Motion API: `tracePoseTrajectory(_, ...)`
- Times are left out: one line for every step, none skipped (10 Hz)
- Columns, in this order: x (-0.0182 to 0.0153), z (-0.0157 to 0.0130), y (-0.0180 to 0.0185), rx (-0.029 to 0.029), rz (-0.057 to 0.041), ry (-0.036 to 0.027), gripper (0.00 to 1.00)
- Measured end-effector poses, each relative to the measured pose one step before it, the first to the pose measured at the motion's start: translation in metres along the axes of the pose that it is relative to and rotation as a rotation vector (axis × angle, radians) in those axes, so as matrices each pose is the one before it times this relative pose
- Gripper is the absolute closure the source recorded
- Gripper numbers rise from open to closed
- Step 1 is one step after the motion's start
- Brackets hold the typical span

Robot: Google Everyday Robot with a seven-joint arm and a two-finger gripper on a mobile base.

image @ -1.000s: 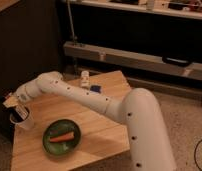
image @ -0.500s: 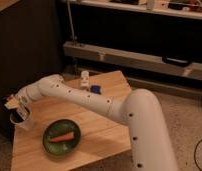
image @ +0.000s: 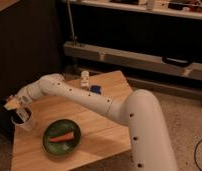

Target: Place the eraser in the ceramic cup

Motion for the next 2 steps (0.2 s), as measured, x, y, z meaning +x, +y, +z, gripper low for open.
tracePoseTrajectory(0.00073,-0.00124,-0.00035,0.0053,0.00168,-0.00322,0.2)
tracePoseTrajectory(0.00073,0.00031,-0.00072,0.00056,-0.00154,-0.00031,0.2)
